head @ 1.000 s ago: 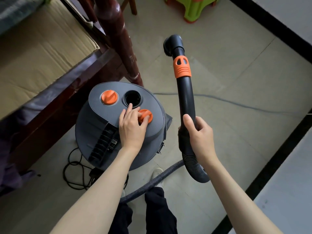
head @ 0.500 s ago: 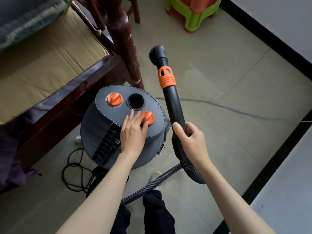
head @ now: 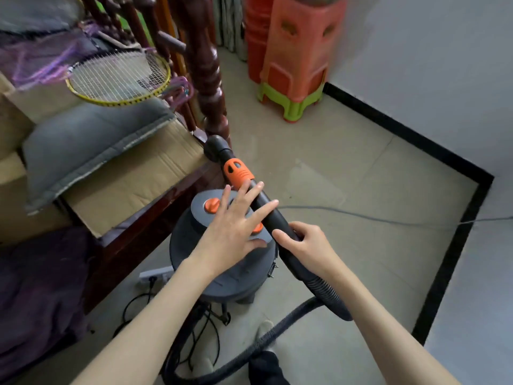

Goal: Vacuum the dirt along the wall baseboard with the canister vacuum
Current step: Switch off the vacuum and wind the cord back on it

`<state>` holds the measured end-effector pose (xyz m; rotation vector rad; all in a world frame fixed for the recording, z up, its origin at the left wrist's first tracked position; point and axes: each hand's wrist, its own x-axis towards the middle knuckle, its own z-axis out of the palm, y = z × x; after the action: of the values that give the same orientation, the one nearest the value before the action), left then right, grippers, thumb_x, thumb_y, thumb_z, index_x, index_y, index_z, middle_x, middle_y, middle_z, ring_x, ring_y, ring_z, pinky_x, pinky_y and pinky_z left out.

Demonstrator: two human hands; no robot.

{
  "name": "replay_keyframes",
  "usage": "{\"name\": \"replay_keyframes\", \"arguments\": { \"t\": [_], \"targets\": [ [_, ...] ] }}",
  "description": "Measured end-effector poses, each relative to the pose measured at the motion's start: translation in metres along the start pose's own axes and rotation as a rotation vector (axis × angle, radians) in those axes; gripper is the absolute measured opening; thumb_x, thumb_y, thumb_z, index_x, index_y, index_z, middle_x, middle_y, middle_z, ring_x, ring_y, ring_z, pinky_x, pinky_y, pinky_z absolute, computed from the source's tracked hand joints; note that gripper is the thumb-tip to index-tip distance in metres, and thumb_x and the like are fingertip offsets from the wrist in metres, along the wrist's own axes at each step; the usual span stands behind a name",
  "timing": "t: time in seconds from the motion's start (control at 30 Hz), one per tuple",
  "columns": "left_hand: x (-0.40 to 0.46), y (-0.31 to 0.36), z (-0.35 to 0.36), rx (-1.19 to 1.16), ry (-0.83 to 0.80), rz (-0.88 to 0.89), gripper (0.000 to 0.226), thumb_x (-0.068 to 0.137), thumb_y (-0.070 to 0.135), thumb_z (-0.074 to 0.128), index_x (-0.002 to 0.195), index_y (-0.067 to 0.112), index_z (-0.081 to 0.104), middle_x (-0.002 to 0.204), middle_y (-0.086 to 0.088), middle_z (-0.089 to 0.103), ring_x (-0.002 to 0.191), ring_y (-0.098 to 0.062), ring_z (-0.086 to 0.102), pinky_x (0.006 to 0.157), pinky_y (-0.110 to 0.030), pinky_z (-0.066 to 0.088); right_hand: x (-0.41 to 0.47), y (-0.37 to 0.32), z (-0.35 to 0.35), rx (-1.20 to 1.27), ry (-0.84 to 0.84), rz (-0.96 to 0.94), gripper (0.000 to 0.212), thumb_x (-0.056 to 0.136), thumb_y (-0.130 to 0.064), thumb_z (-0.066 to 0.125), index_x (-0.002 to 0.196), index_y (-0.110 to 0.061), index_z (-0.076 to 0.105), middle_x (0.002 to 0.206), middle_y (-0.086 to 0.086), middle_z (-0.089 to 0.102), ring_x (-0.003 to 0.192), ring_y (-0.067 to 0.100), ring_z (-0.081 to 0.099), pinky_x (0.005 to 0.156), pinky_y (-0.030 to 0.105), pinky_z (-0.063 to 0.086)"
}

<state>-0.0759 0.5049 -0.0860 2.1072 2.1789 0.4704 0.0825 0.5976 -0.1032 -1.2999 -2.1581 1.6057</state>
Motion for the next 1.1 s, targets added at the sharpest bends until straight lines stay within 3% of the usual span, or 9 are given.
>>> {"name": "replay_keyframes", "arguments": {
  "t": [0.07,0.17,0.33,0.47,0.53,0.63,0.77,0.97,1.1],
  "targets": [
    [0.002,-0.002,-0.03,0.074,0.034,0.102,0.063,0.062,0.032,0.086,0.118,0.014,0.066,0.123,-0.017,0.06,0.127,-0.04,0.047,0.104,-0.071,0.022,-0.018,-0.023,0.0,0.006,-0.032,-0.026,0.037,0.088,-0.033,0.068,0.061,-0.013,0.051,0.052,-0.012,0.042,0.051,0.007,0.036,0.052,0.024,0.031],
    [-0.006,-0.007,-0.067,0.065,0.103,0.203,0.048,0.062,0.032,0.085,0.102,0.01,0.069,0.099,-0.012,0.064,0.104,-0.034,0.061,0.103,-0.067,0.028,-0.047,-0.058,0.005,0.051,0.051,-0.086,0.026,0.093,-0.032,0.061,0.073,-0.016,0.066,0.067,-0.002,0.06,0.064,0.011,0.052,0.066,0.033,0.042],
    [-0.054,-0.007,-0.103,-0.025,0.203,0.048,0.05,0.065,0.044,0.08,0.104,0.016,0.066,0.102,-0.002,0.064,0.102,-0.028,0.058,0.1,-0.054,0.024,-0.102,-0.08,0.005,0.016,0.348,-0.193,0.035,0.1,-0.031,0.05,0.078,-0.011,0.068,0.08,0.011,0.069,0.082,0.033,0.059,0.08,0.04,0.046],
    [-0.091,-0.011,-0.124,-0.156,0.245,-0.108,0.049,0.071,0.051,0.073,0.11,0.023,0.062,0.106,0.006,0.061,0.107,-0.018,0.051,0.102,-0.048,0.022,-0.154,-0.06,0.008,-0.061,0.512,-0.193,0.008,0.092,-0.038,0.063,0.088,-0.031,0.062,0.08,-0.014,0.066,0.078,0.011,0.06,0.073,0.019,0.044],
    [-0.103,-0.011,-0.135,-0.231,0.246,-0.169,0.048,0.072,0.052,0.071,0.111,0.026,0.06,0.105,0.01,0.057,0.108,-0.015,0.048,0.103,-0.046,0.019,-0.175,-0.046,0.016,-0.023,0.578,-0.145,0.022,0.085,-0.038,0.069,0.103,-0.029,0.059,0.087,-0.014,0.064,0.082,0.001,0.059,0.072,0.01,0.041],
    [-0.116,-0.008,-0.15,-0.322,0.231,-0.227,0.047,0.074,0.05,0.071,0.112,0.027,0.058,0.103,0.014,0.051,0.11,-0.014,0.045,0.105,-0.045,0.018,-0.19,-0.033,0.032,0.045,0.653,-0.037,0.036,0.082,-0.024,0.077,0.109,-0.026,0.053,0.089,-0.01,0.061,0.083,0.008,0.058,0.069,0.018,0.039],
    [-0.133,-0.007,-0.166,-0.404,0.121,-0.248,0.043,0.071,0.05,0.076,0.103,0.036,0.051,0.1,0.013,0.052,0.103,-0.012,0.044,0.1,-0.042,0.029,-0.196,-0.041,0.036,0.051,0.817,-0.031,0.03,0.081,-0.012,0.075,0.103,-0.015,0.055,0.086,0.003,0.06,0.087,0.03,0.059,0.07,0.031,0.038],
    [-0.159,0.022,-0.179,-0.599,-0.136,-0.127,0.051,0.071,0.036,0.079,0.111,0.038,0.049,0.1,0.022,0.059,0.102,-0.004,0.056,0.079,-0.01,0.042,-0.224,-0.083,0.014,-0.401,0.957,-0.322,0.046,0.063,0.0,0.083,0.104,0.001,0.063,0.092,0.017,0.064,0.086,0.038,0.06,0.075,0.041,0.044],
    [-0.167,0.064,-0.188,-0.734,-0.153,-0.064,0.063,0.064,0.048,0.079,0.117,0.043,0.046,0.099,0.023,0.06,0.095,0.009,0.056,0.071,-0.004,0.041,-0.247,-0.118,0.004,-0.645,1.018,-0.525,0.044,0.063,-0.007,0.086,0.101,0.002,0.067,0.088,0.018,0.066,0.083,0.039,0.062,0.075,0.047,0.048]
  ]
}}
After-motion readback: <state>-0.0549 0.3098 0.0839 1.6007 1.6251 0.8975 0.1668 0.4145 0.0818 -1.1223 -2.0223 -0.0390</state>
